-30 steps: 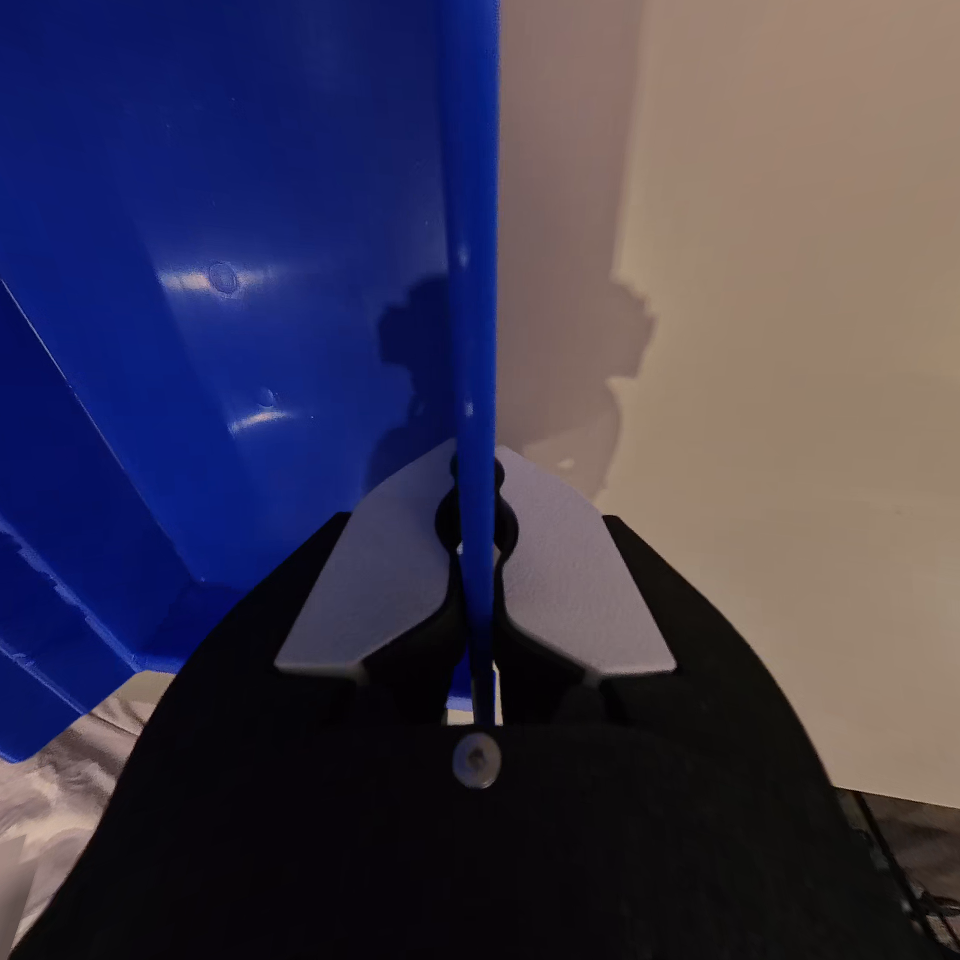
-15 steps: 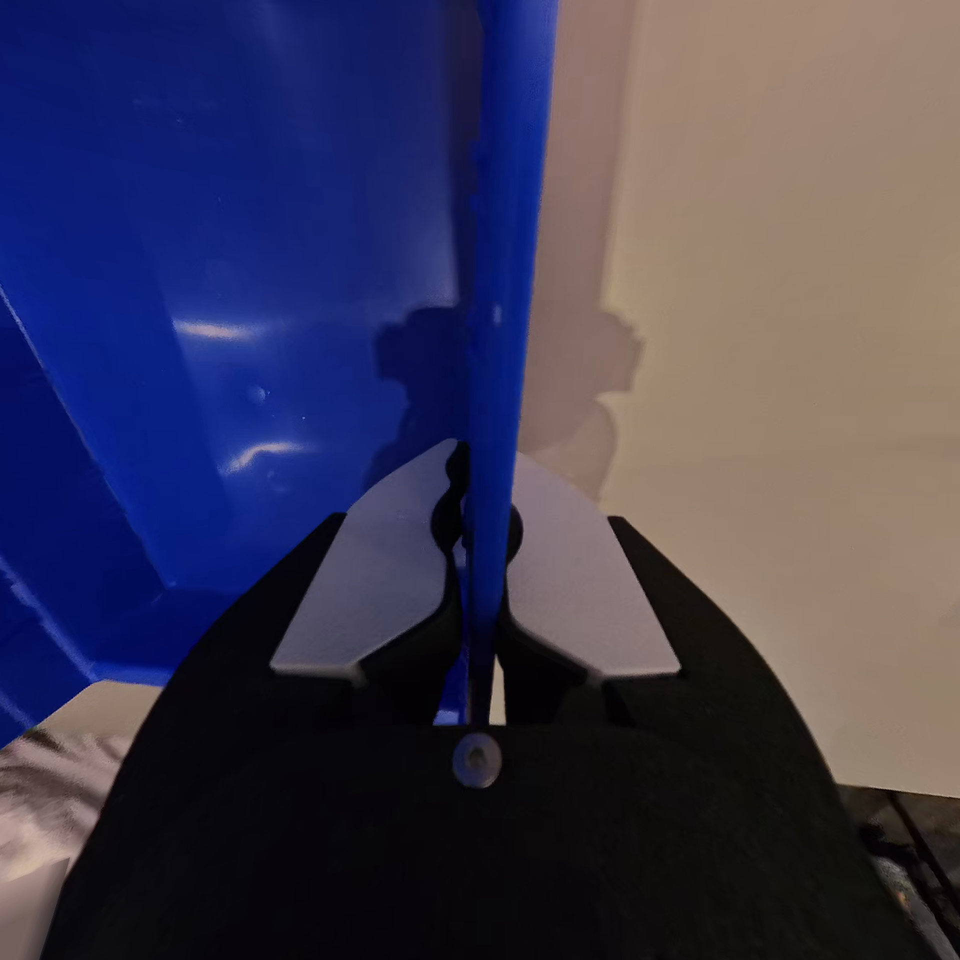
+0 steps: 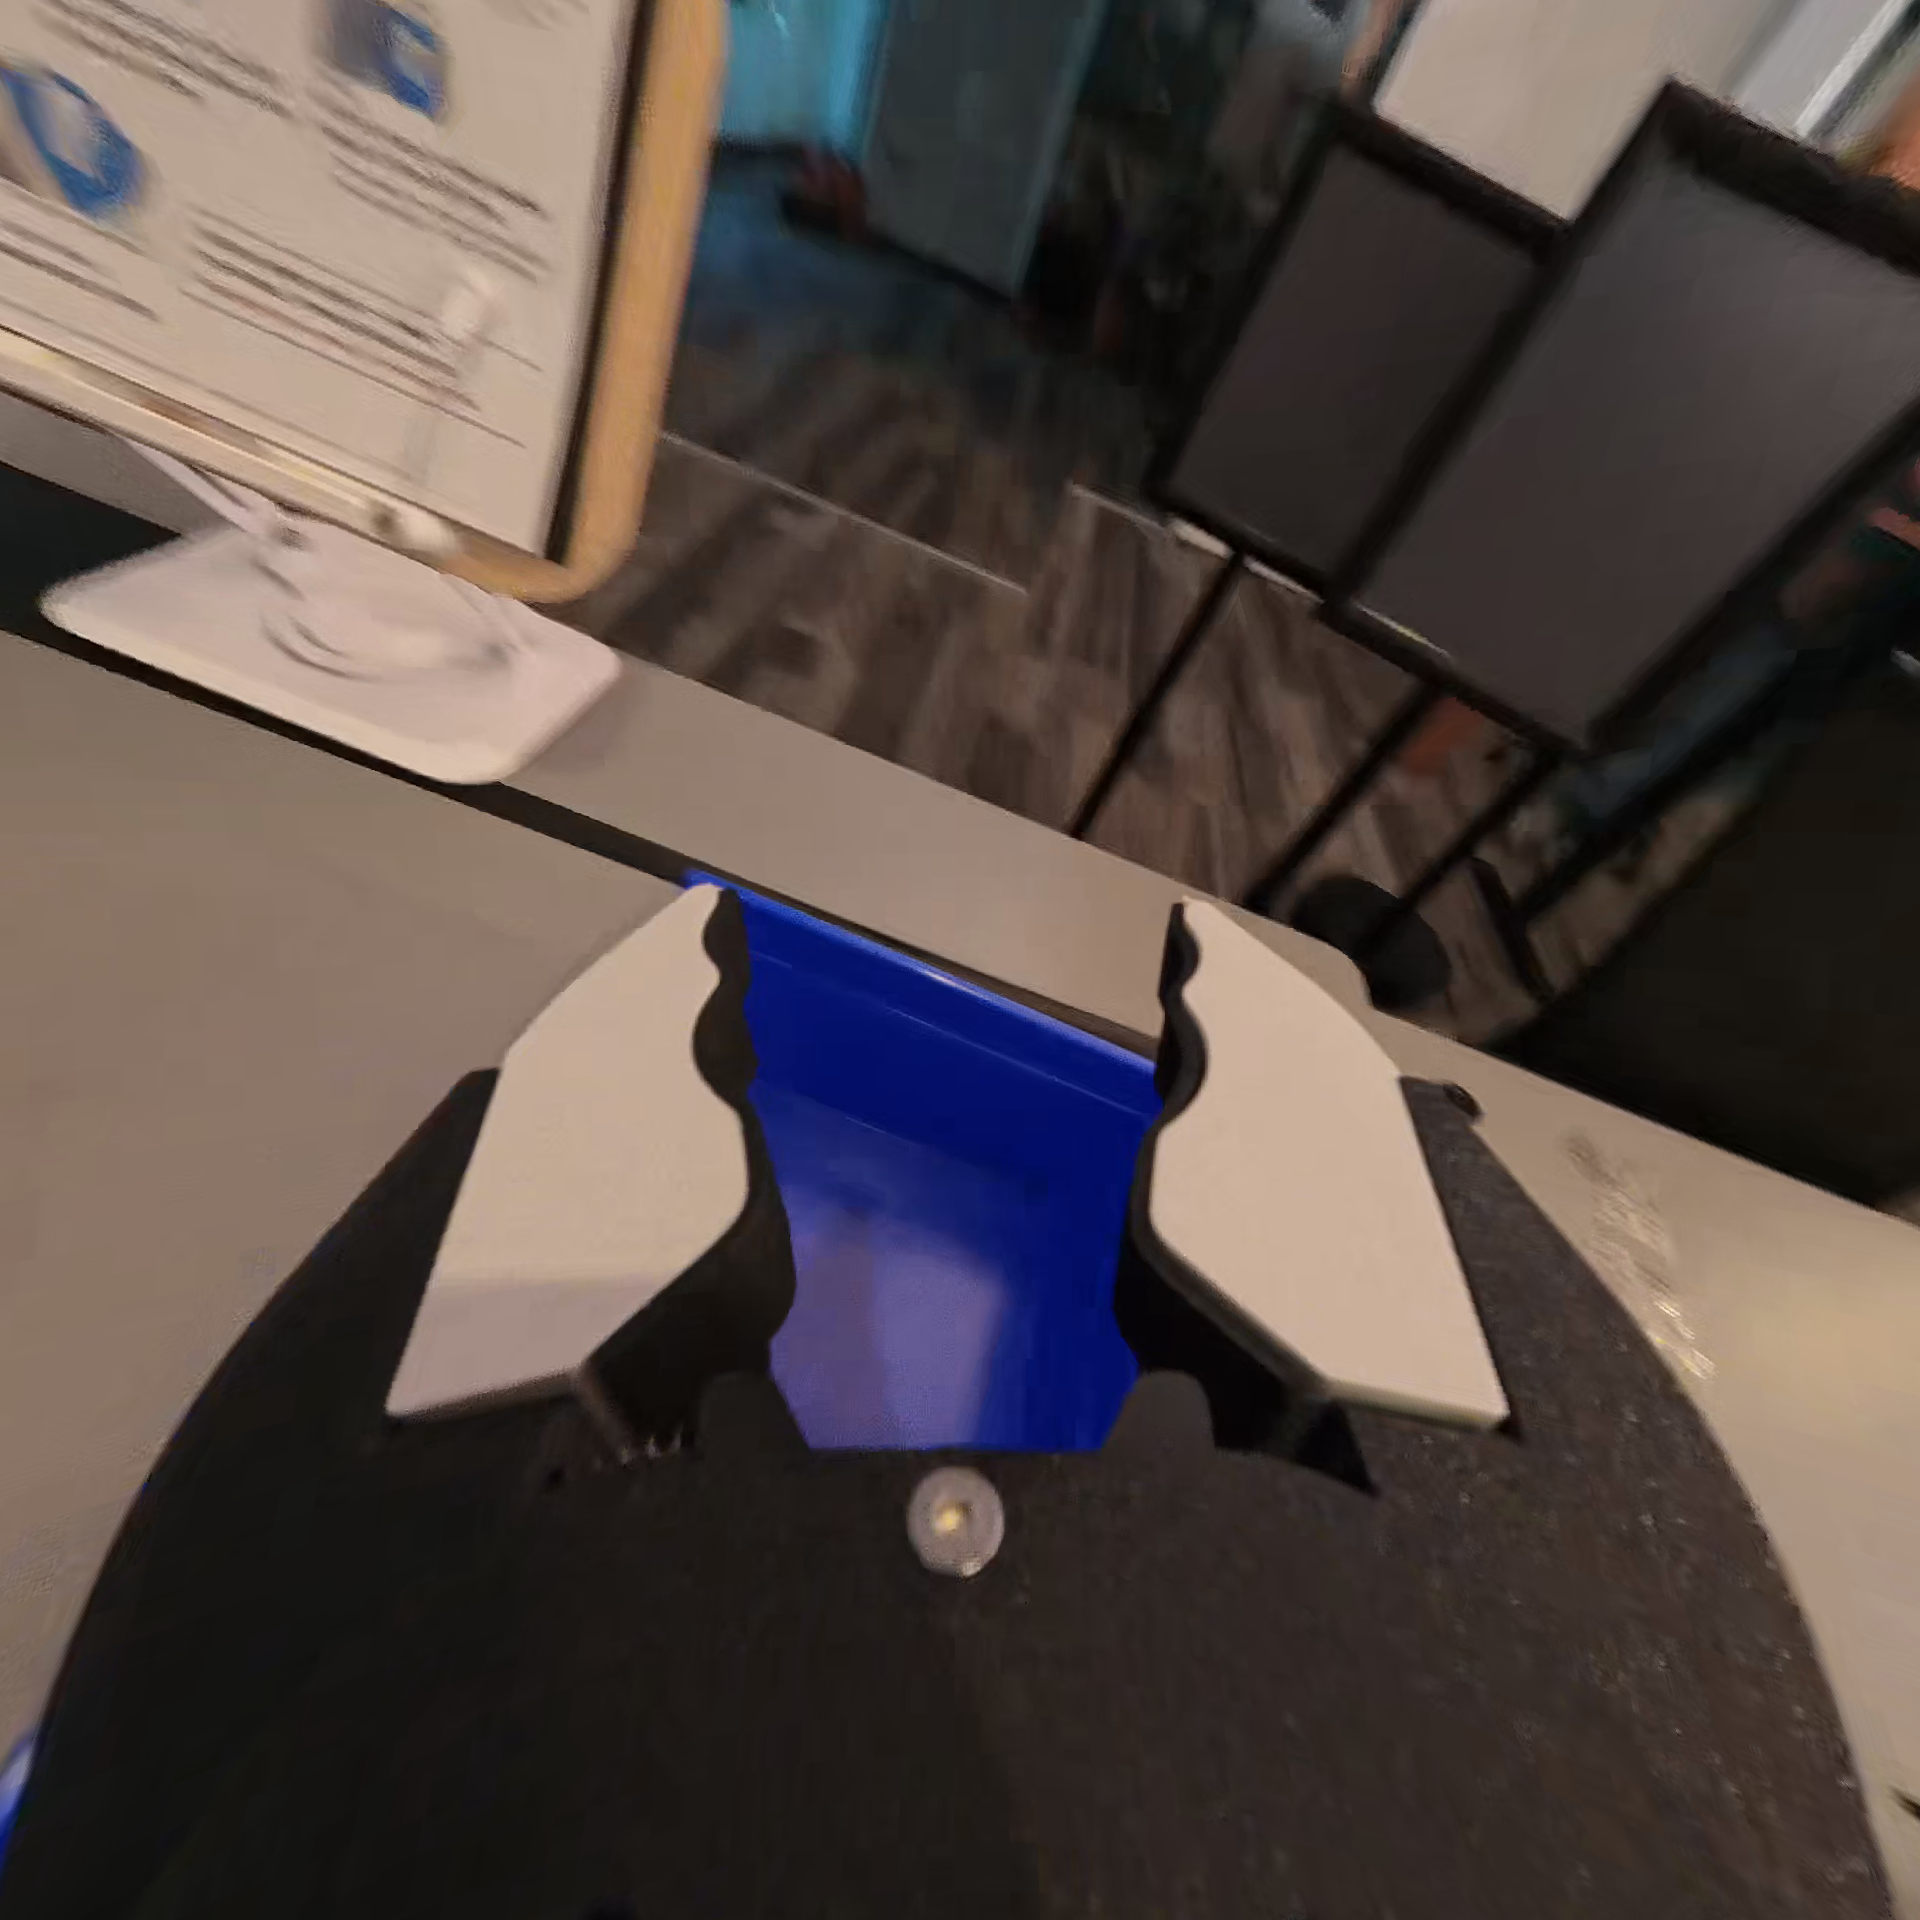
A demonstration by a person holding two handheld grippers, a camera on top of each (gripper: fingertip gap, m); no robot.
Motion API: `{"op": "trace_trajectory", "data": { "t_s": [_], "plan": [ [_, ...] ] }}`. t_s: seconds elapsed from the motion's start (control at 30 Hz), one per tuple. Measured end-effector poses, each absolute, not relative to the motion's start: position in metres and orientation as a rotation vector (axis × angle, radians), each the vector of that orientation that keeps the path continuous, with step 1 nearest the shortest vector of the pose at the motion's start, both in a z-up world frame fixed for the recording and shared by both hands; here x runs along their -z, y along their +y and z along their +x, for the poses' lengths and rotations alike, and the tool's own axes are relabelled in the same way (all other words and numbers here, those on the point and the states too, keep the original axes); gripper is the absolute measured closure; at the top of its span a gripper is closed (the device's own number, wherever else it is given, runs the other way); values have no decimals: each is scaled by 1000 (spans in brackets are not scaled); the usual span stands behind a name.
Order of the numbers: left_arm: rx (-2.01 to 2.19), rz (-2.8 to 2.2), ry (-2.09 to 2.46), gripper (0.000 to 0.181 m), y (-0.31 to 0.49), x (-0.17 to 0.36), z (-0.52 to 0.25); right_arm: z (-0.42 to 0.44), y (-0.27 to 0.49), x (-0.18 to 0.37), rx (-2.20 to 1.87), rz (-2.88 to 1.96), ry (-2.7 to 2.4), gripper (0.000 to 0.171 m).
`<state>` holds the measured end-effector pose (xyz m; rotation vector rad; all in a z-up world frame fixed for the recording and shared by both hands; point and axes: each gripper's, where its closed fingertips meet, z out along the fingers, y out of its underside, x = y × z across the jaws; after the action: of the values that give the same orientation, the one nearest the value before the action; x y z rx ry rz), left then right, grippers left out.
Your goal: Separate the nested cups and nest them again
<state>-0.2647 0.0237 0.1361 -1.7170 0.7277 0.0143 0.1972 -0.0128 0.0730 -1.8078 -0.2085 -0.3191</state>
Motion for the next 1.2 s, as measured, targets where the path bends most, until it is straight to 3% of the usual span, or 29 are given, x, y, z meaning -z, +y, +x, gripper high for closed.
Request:
{"op": "trace_trajectory", "data": {
  "t_s": [0.1,0.23,0.43,0.67,0.97,1.2],
  "plan": [
    [-31,-1716,699,123,27,-137,-268,148,-4,-62,71,-1870,-260,103],
    [-61,-1696,670,123,33,-139,-267,93,4,-99,-208,-1691,-319,126],
    [-57,-1617,604,123,40,-150,-259,85,0,-125,-156,-1535,-380,150],
    [-29,-1640,450,121,29,-155,-288,83,-5,-100,-246,-1634,-497,155],
    [-441,-2198,122,113,26,-44,-482,89,-10,-95,-335,-1668,-565,148],
    [-74,-2542,-85,114,20,53,-518,92,-19,-103,-356,-1638,-566,147]
  ]
}}
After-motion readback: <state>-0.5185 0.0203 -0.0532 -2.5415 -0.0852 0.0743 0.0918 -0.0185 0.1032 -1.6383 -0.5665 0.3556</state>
